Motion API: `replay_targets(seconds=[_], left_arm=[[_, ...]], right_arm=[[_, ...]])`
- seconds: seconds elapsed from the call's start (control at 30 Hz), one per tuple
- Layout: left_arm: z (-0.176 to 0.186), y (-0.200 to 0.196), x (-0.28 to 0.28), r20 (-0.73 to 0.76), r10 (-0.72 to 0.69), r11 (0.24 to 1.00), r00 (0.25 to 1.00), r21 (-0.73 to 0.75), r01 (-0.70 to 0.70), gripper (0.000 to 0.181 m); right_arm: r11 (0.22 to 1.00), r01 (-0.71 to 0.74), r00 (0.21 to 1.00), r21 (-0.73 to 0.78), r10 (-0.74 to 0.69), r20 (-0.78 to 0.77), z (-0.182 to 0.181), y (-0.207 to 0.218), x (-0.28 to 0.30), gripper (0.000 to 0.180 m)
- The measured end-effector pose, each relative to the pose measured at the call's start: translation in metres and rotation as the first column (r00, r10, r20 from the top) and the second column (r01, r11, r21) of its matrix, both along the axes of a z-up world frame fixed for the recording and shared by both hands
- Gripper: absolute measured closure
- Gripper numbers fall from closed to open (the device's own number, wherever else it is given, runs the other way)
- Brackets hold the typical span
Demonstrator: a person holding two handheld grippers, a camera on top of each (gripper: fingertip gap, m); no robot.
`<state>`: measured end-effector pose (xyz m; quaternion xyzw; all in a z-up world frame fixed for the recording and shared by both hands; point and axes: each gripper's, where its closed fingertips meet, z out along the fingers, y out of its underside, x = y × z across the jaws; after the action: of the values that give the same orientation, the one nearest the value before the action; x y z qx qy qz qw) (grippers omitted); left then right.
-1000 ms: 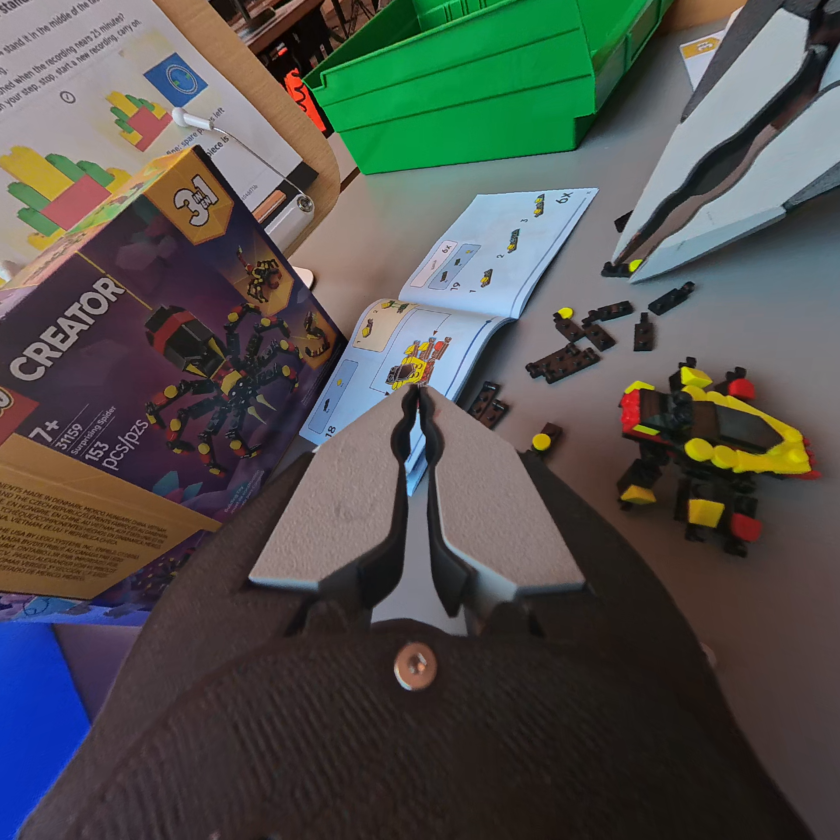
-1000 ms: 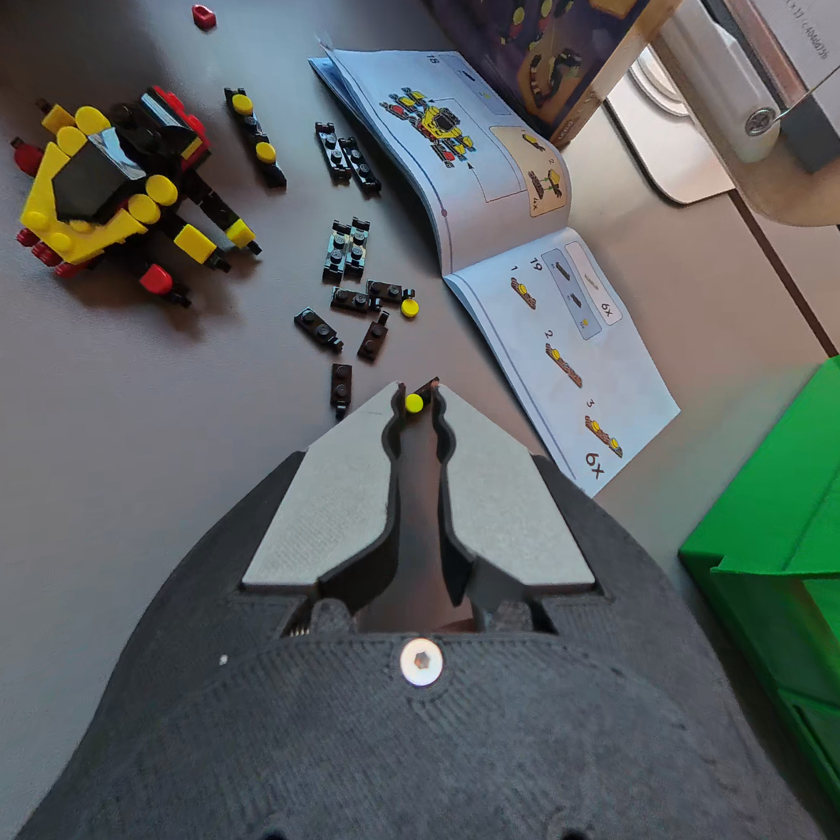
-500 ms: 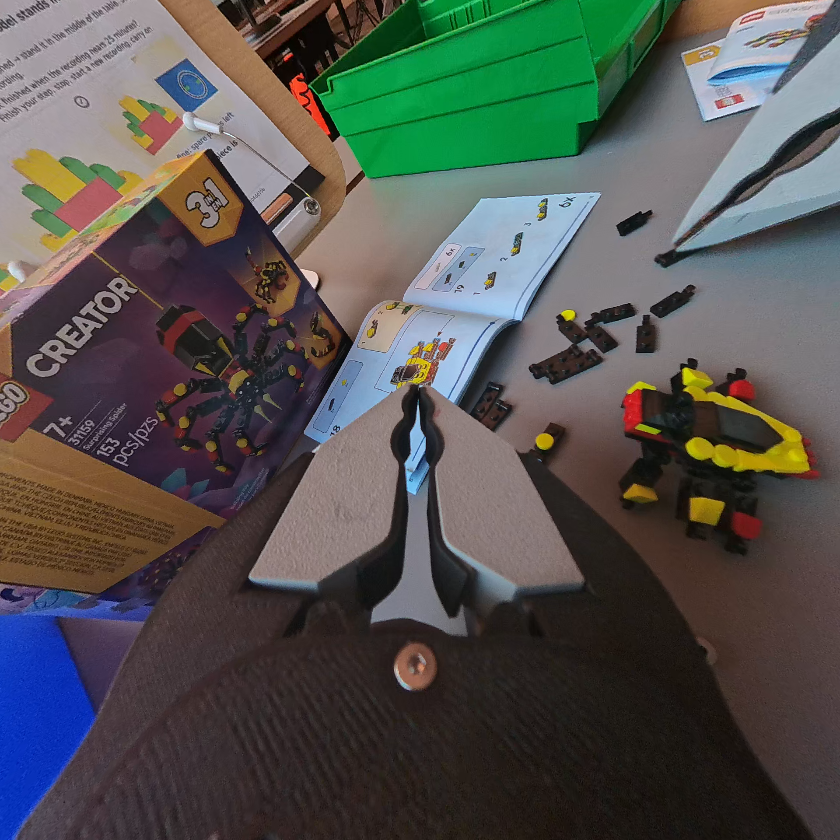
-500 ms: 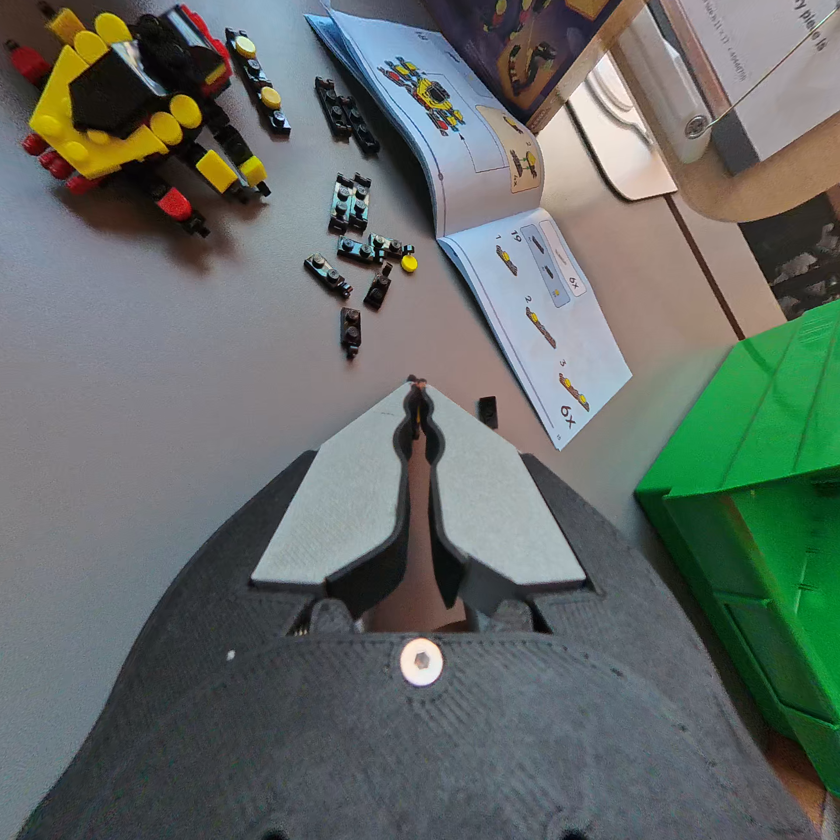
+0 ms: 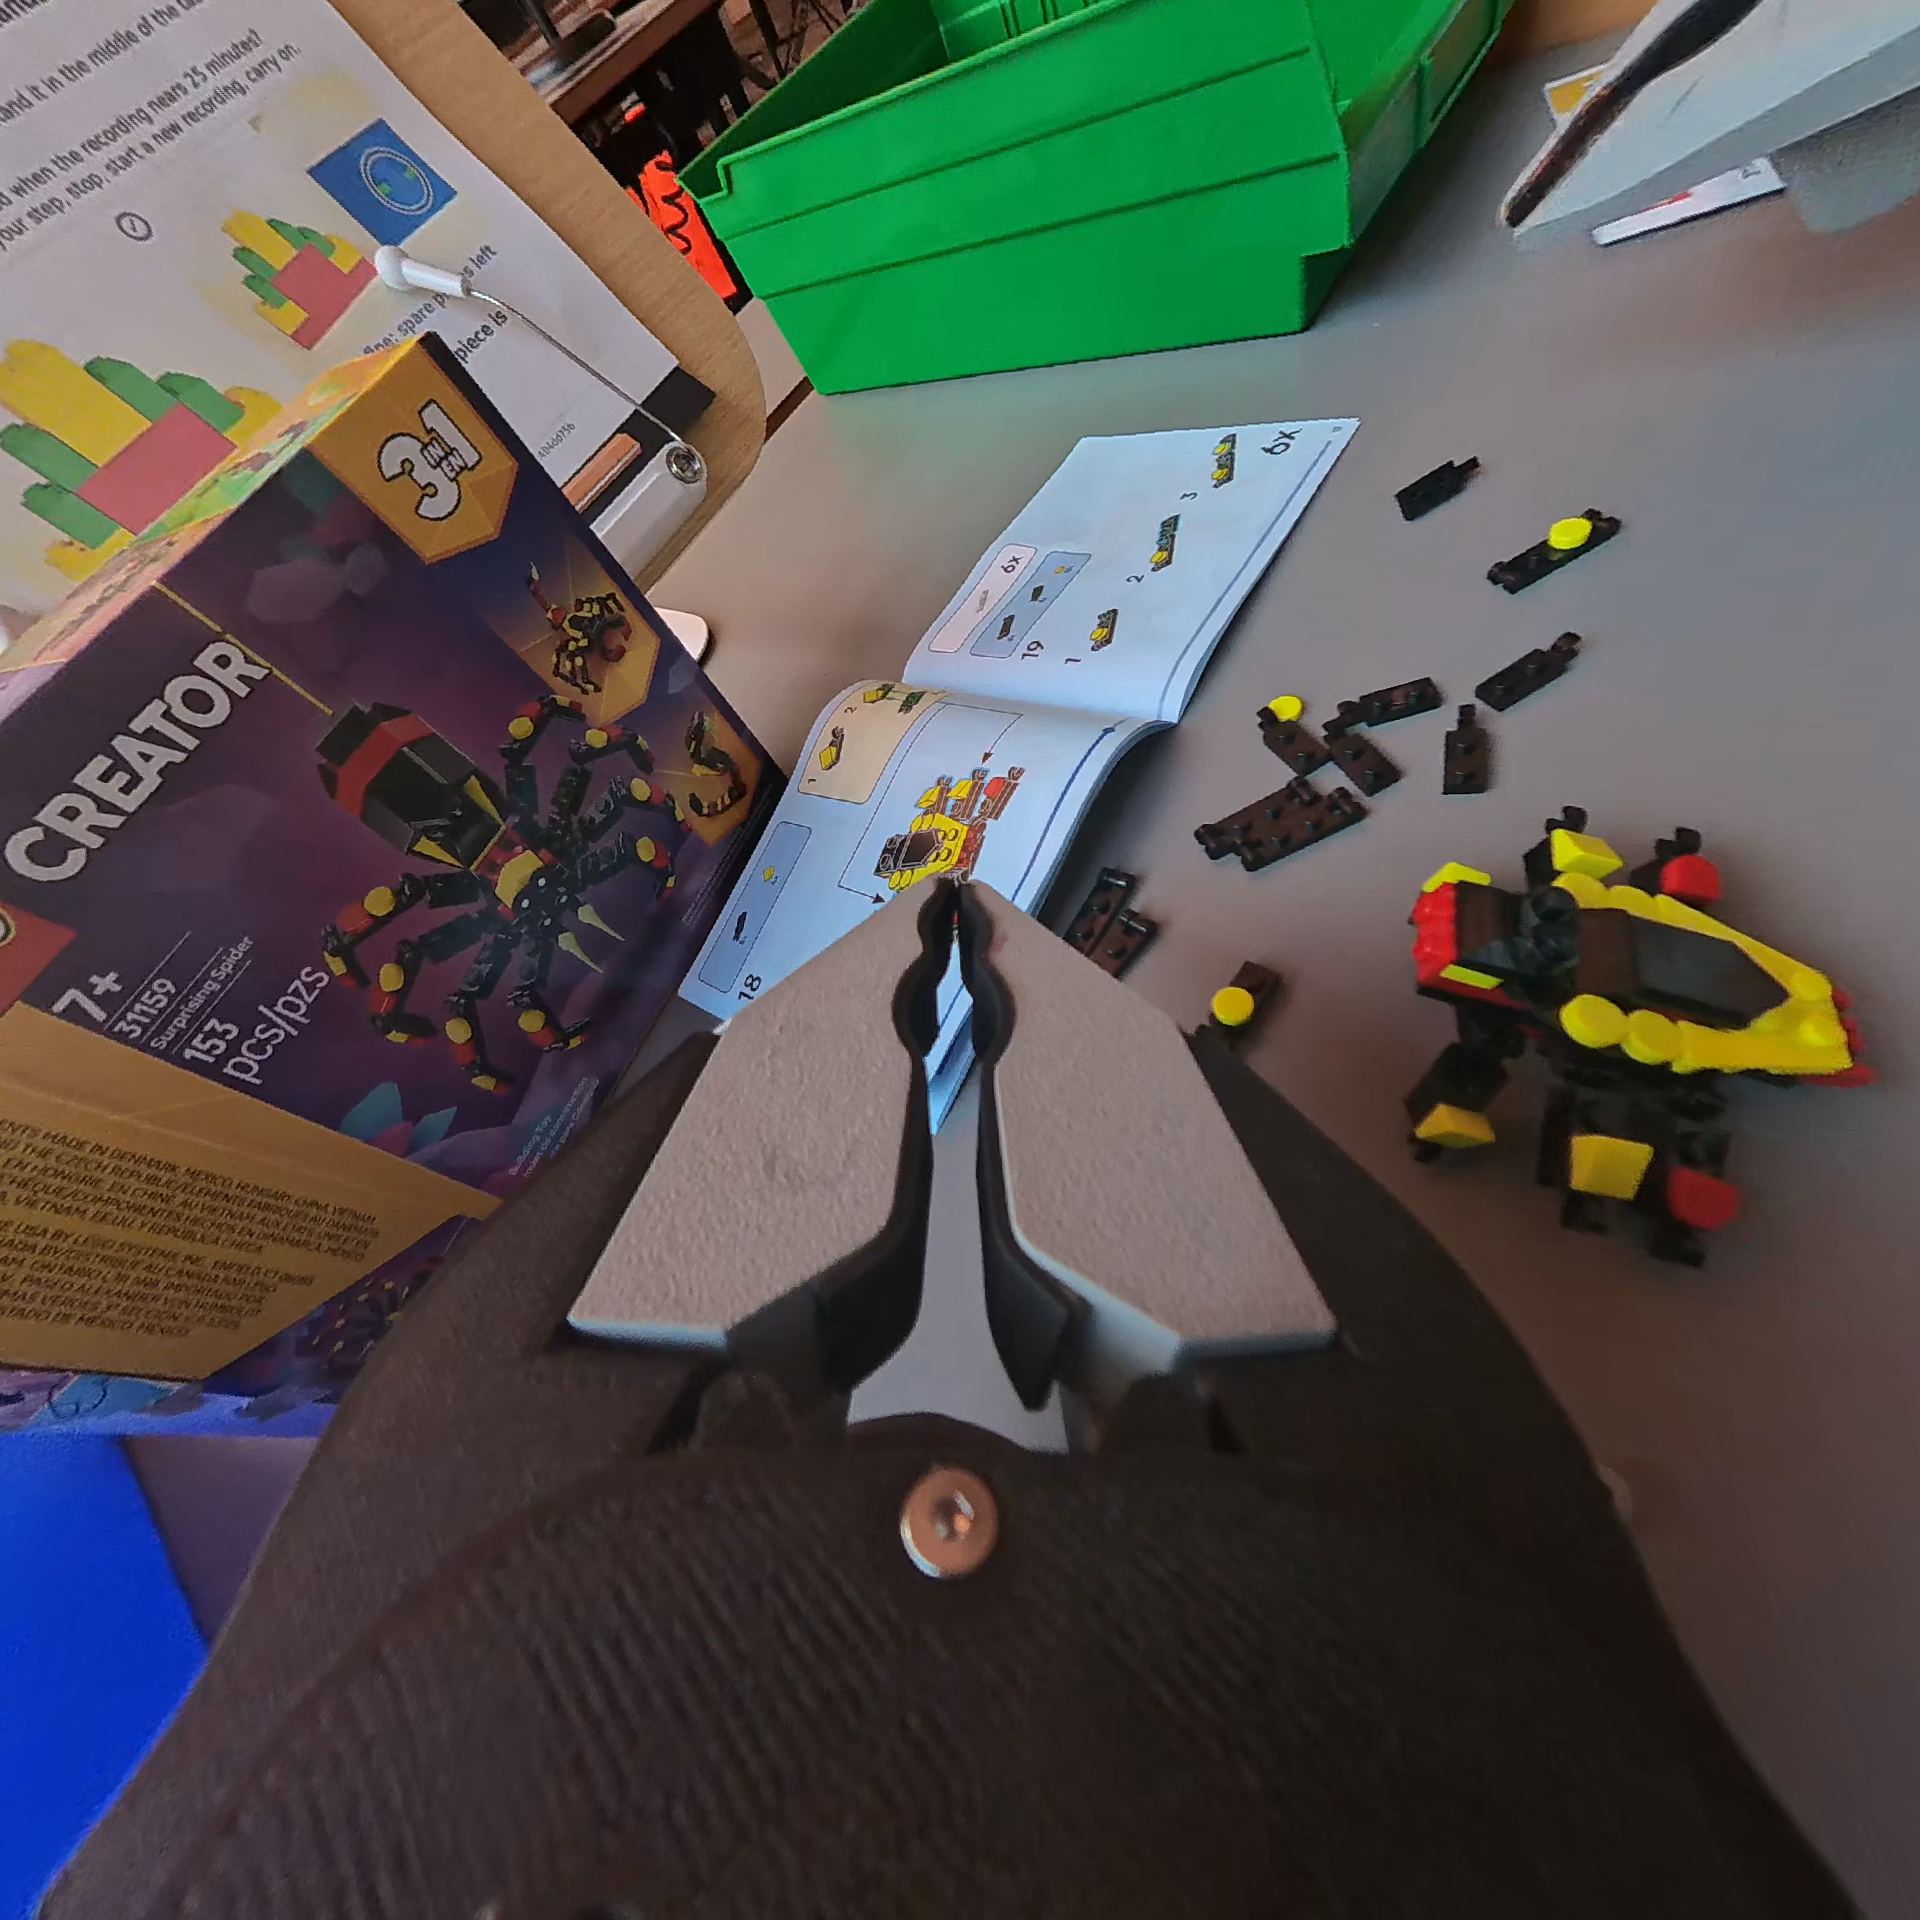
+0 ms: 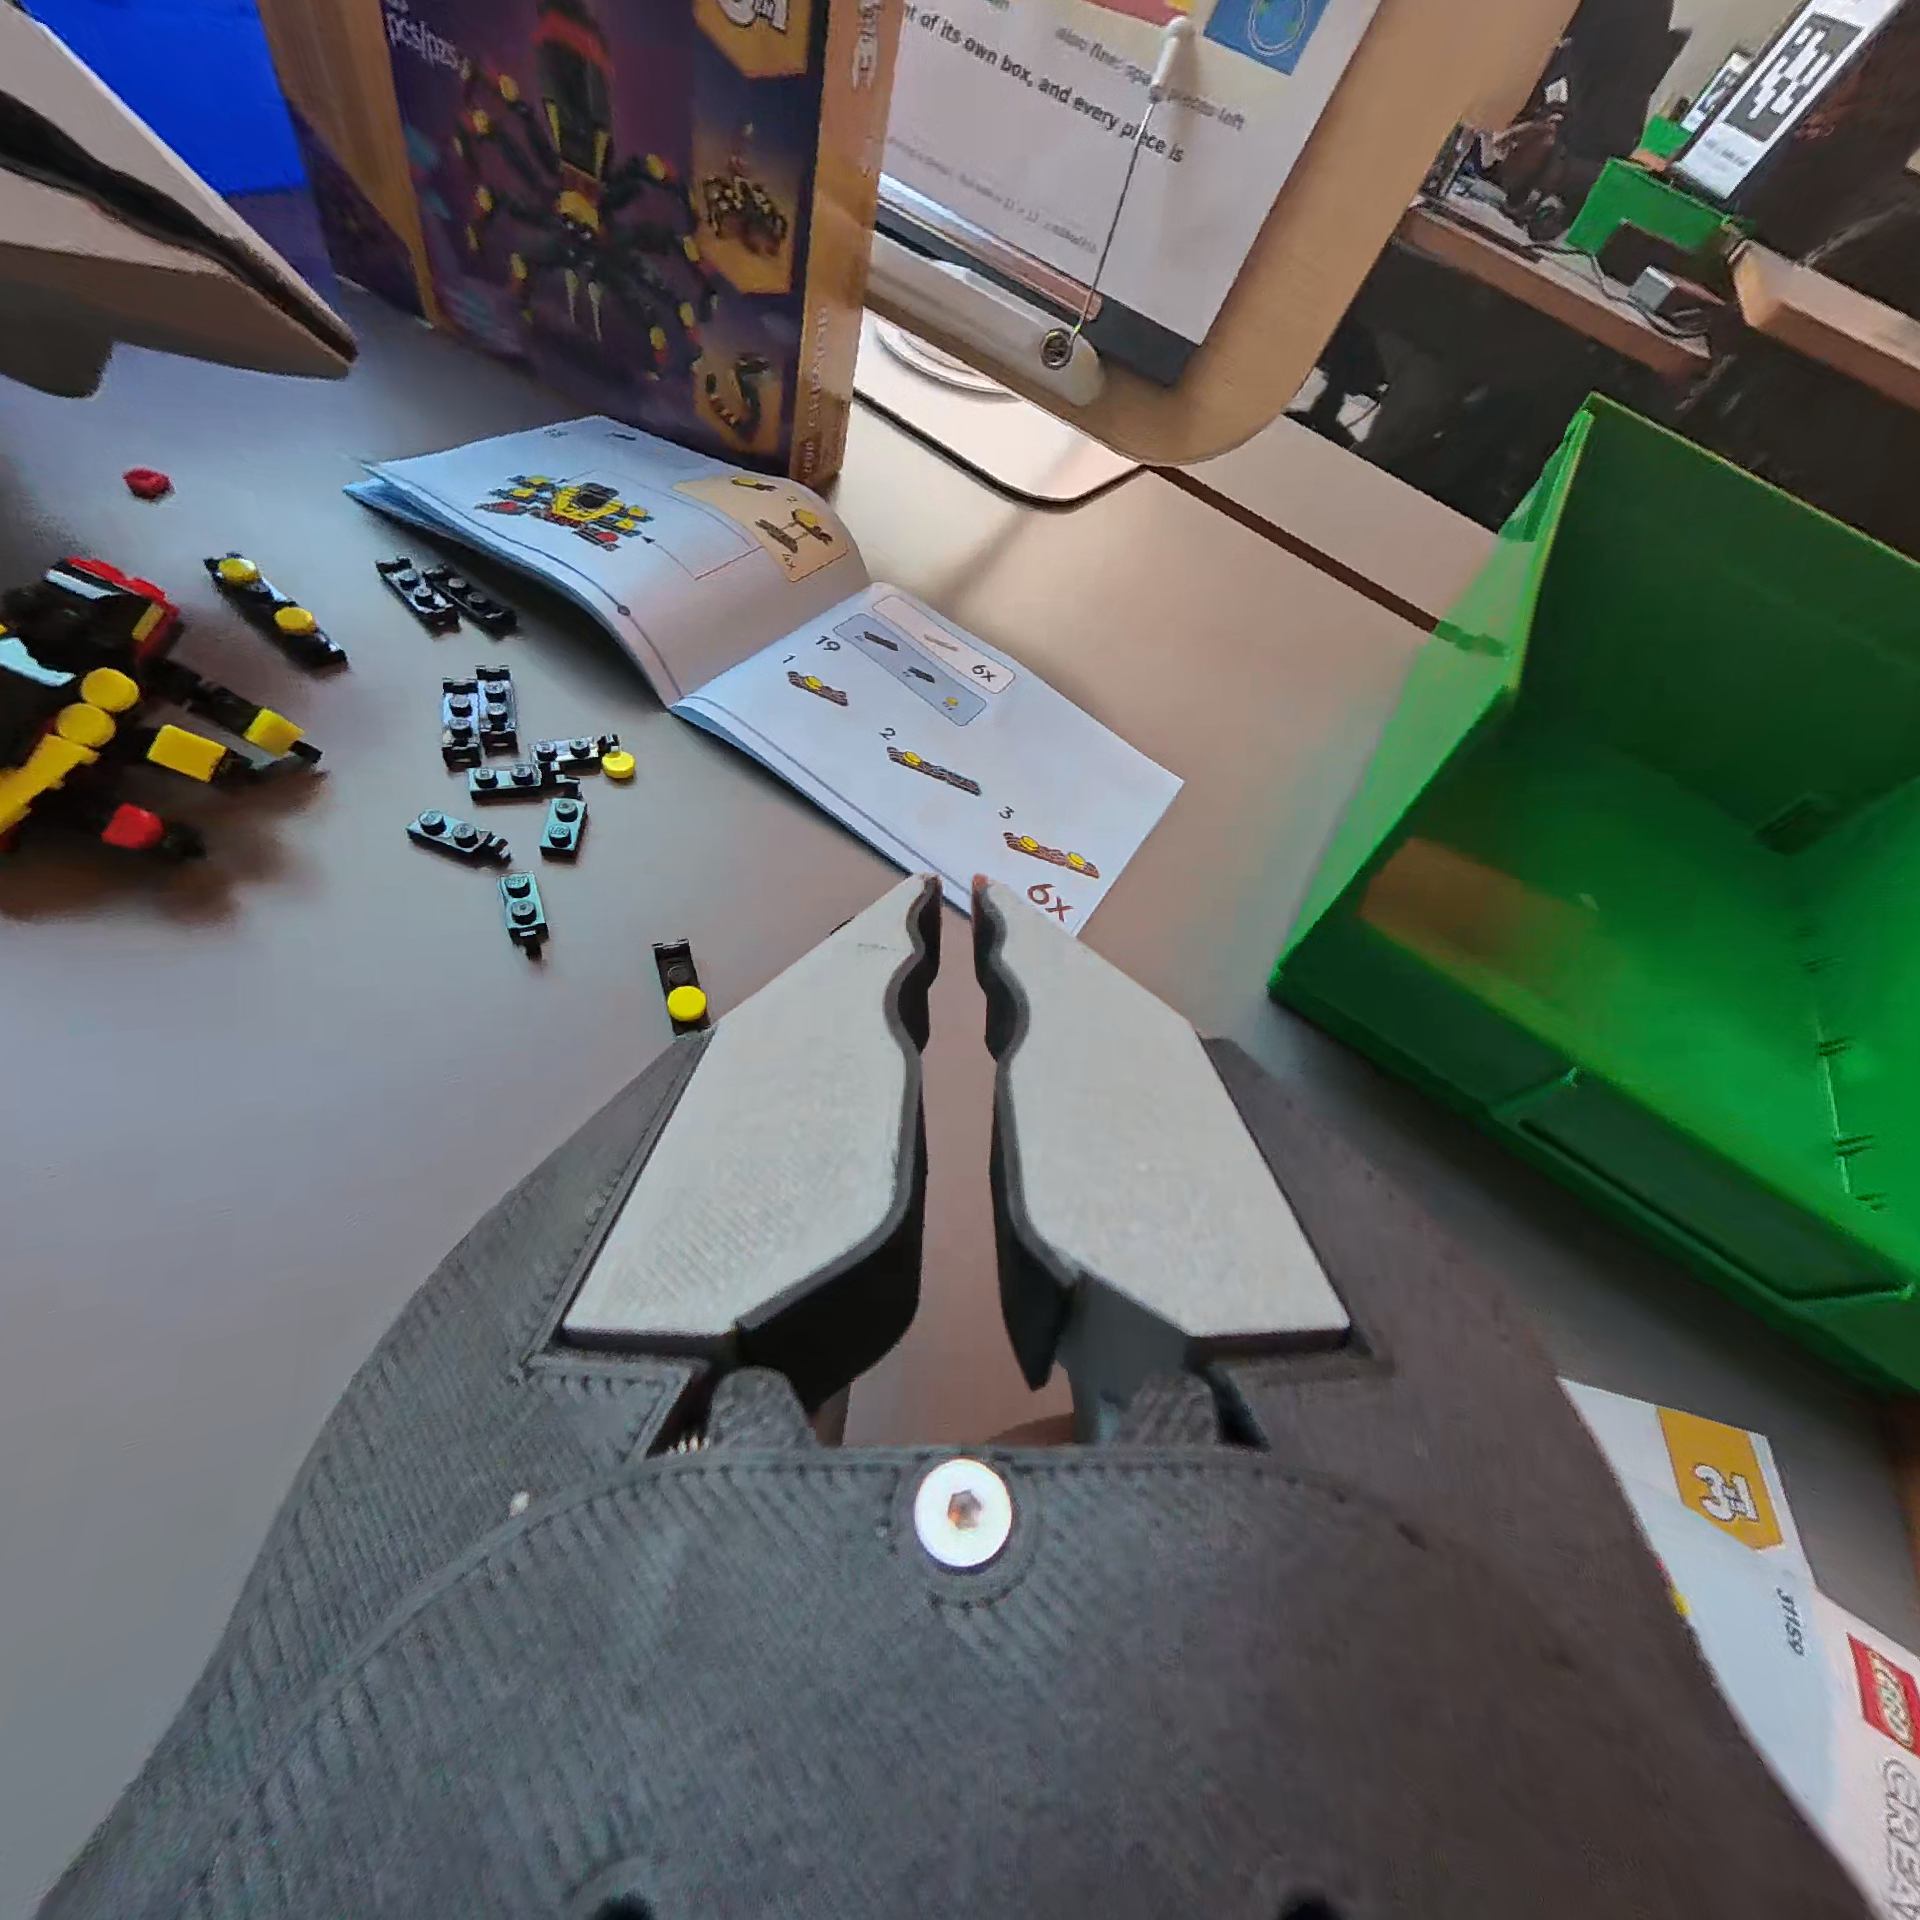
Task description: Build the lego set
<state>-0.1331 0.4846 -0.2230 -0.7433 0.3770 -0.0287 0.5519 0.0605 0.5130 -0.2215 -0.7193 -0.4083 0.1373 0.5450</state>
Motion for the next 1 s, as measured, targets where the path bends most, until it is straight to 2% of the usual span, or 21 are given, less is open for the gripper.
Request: replay_targets(seconds=[0.33, 0.6, 1.0], left_arm=[[0.0, -0.002, 0.002, -0.008, -0.006, 1.0, 1.0, 0.005, 0.006, 0.181], [-0.001, -0.001, 0.001, -0.009, -0.006, 1.0, 1.0, 0.001, 0.006, 0.181], [-0.001, -0.002, 0.003, -0.013, -0.012, 1.0, 1.0, 0.0, 0.012, 0.181]], right_arm=[[1.0, -0.013, 0.995, 0.004, 0.013, 0.099, -0.012, -0.002, -0.006, 0.167], [0.97, -0.242, 0.953, 0.016, 0.234, 0.19, -0.022, -0.034, -0.034, 0.162], [0.944, -0.28, 0.923, -0.175, 0.315, 0.22, -0.044, -0.041, -0.032, 0.158]])
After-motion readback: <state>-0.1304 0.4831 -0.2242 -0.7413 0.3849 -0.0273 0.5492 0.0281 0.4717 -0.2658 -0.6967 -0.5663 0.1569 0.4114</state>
